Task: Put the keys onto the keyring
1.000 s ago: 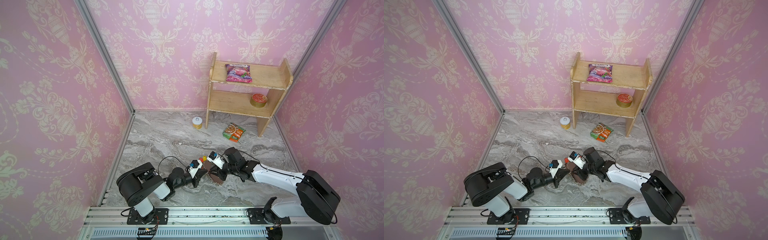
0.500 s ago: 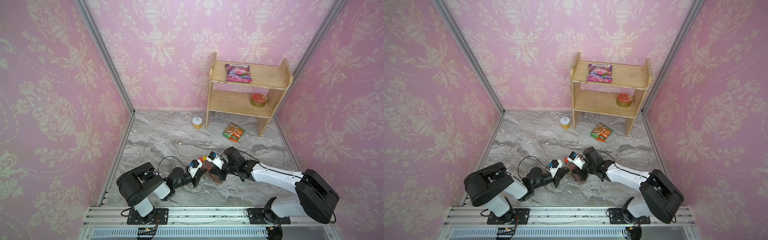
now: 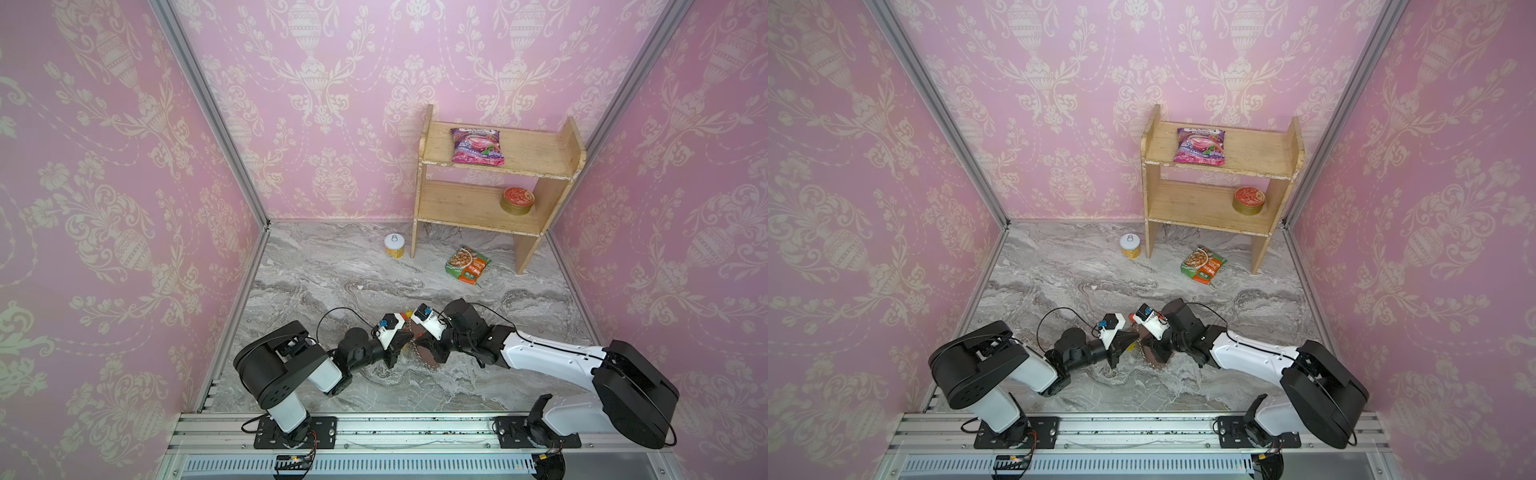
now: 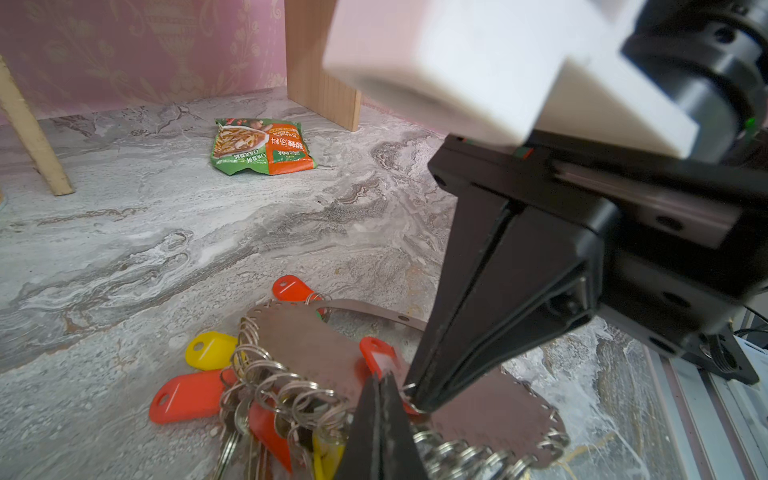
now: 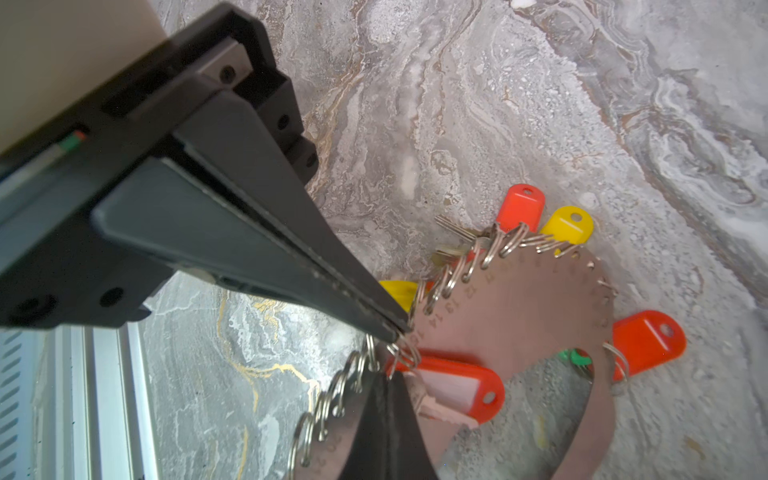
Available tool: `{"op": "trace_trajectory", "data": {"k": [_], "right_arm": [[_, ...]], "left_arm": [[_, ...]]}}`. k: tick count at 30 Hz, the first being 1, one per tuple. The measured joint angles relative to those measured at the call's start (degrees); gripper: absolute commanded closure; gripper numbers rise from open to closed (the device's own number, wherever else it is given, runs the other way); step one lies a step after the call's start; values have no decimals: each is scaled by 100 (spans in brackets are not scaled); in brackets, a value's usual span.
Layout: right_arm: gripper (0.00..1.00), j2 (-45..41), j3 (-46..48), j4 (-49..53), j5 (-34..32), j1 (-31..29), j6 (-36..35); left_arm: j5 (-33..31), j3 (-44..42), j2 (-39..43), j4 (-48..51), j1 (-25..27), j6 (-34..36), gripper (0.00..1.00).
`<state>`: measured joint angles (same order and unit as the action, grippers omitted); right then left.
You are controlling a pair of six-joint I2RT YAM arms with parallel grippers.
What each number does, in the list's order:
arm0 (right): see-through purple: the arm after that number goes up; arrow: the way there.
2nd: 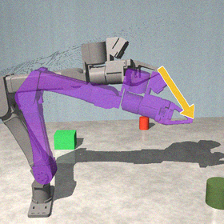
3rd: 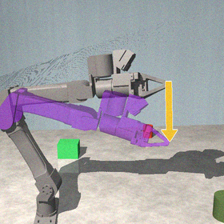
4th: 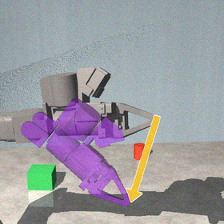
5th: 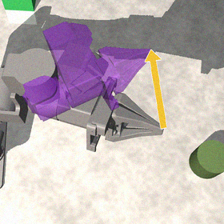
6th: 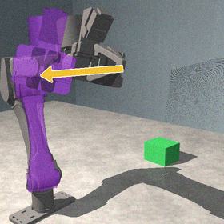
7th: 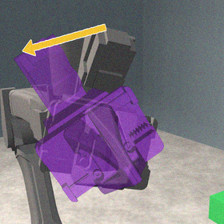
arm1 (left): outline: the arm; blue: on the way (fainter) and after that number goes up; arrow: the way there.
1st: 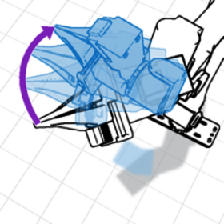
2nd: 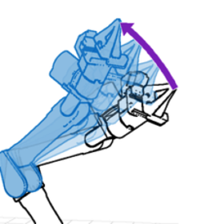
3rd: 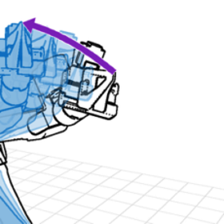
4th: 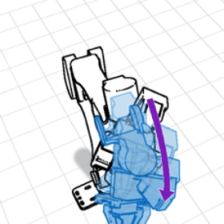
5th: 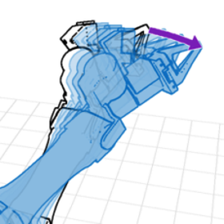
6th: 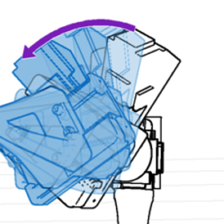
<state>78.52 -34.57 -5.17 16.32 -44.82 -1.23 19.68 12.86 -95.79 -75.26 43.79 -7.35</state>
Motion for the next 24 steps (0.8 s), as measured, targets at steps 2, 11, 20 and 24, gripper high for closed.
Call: {"op": "trace_trajectory", "data": {"k": [2, 11, 20, 24], "right_arm": [[100, -2, 59, -98, -177, -66, 63], [100, 170, 260, -730, -428, -116, 442], [100, 199, 297, -577, -422, -81, 428], [88, 254, 282, -468, -426, -79, 435]], "left_arm": [[81, 46, -39, 46, -50, -2, 100], [254, 136, -83, 254, -208, -90, 100], [398, 138, -474, -26, -201, -313, 100], [431, 138, -627, -92, -168, -356, 100]]}}
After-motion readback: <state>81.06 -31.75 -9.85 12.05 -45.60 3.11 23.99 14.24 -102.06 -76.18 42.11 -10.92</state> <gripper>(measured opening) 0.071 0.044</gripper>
